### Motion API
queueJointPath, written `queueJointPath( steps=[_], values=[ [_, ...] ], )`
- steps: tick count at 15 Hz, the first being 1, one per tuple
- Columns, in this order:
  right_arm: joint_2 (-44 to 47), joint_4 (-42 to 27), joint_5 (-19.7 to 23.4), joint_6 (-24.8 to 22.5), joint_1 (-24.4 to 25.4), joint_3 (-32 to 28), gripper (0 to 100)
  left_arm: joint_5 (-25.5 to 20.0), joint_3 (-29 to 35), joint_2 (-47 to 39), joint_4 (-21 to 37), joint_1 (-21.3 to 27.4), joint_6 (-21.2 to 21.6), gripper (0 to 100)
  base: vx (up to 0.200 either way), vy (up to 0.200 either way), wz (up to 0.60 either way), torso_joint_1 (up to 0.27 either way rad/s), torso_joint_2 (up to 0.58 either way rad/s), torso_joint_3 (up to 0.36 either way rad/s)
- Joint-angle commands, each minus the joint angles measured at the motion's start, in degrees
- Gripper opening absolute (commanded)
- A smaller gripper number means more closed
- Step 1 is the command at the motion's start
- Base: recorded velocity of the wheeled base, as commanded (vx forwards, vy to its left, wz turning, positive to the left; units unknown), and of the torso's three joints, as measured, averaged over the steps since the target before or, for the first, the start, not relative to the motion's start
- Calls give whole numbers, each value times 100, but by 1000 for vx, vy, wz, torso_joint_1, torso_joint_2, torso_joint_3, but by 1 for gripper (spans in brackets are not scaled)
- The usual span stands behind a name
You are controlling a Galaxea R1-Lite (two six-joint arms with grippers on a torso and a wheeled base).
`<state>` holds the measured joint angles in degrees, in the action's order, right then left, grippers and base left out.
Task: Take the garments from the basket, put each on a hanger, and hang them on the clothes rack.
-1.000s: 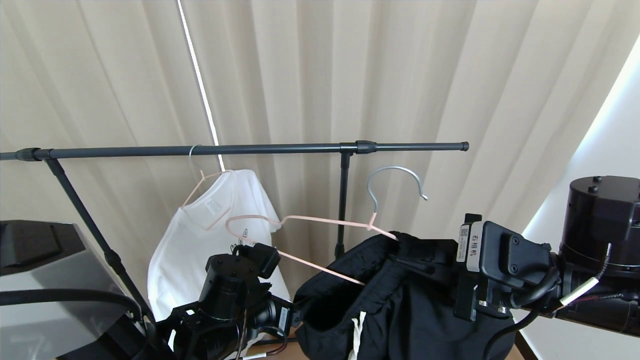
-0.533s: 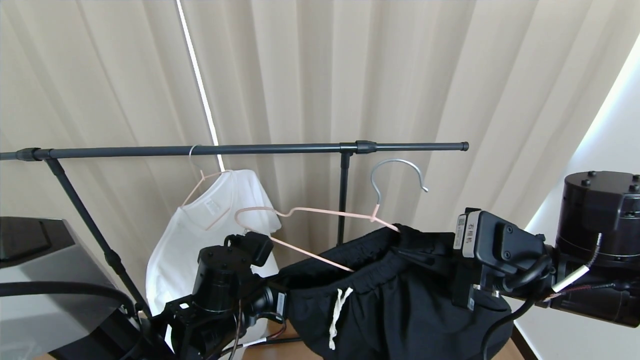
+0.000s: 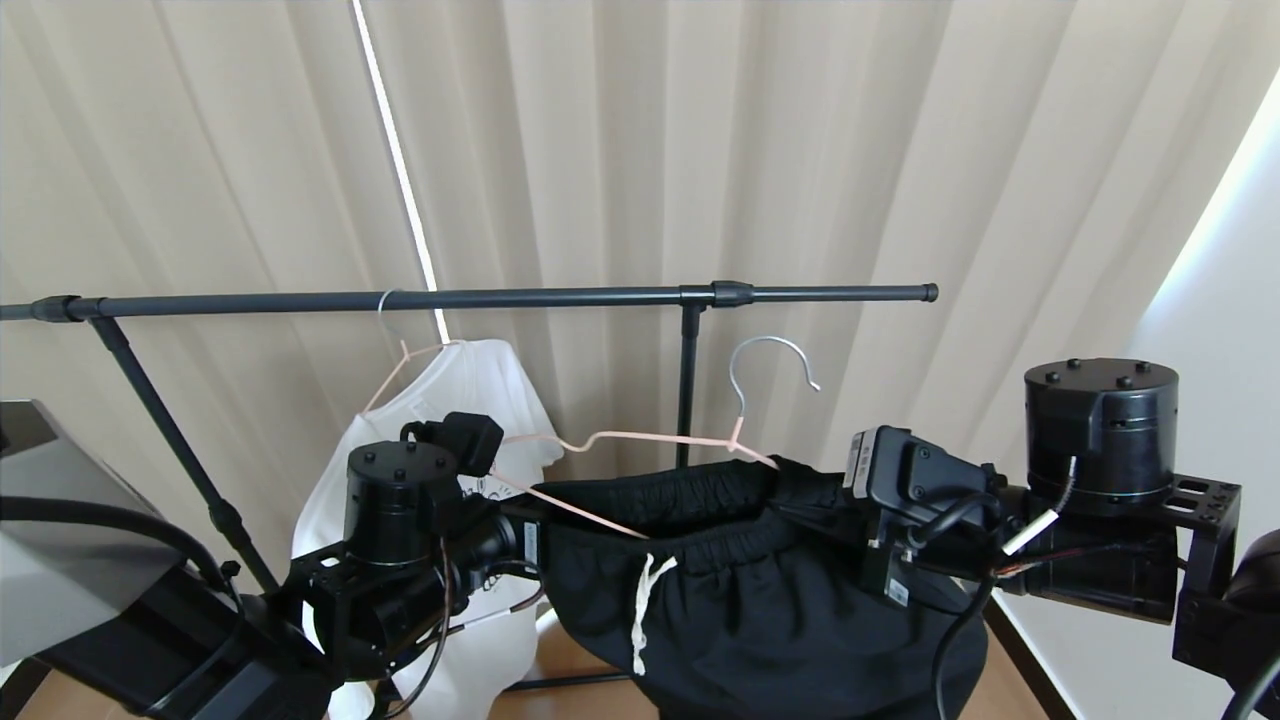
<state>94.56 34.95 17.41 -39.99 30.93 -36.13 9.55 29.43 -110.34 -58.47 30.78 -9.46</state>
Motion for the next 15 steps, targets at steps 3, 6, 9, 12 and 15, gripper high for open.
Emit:
queueJointPath(
  steps=[3, 6, 9, 12, 15],
  values=[
    [273, 267, -9, -9, -8, 71, 0, 3, 125, -23, 2, -248, -3, 0, 0, 0, 0, 0, 0, 0],
    [256, 275, -9, -18, -87, 124, 0, 30, 221, -41, 11, -450, 6, 0, 0, 0, 0, 0, 0, 0],
    [247, 275, -18, -115, -140, 256, 0, 39, 274, -67, 19, -573, 6, 0, 0, 0, 0, 0, 0, 0],
    [247, 275, -18, -581, -324, 388, 0, 39, 300, -41, 19, -679, 14, 0, 0, 0, 0, 0, 0, 0],
    [264, 275, -18, -800, -491, 423, 0, 39, 362, -41, 28, -802, 23, 0, 0, 0, 0, 0, 0, 0]
  ],
)
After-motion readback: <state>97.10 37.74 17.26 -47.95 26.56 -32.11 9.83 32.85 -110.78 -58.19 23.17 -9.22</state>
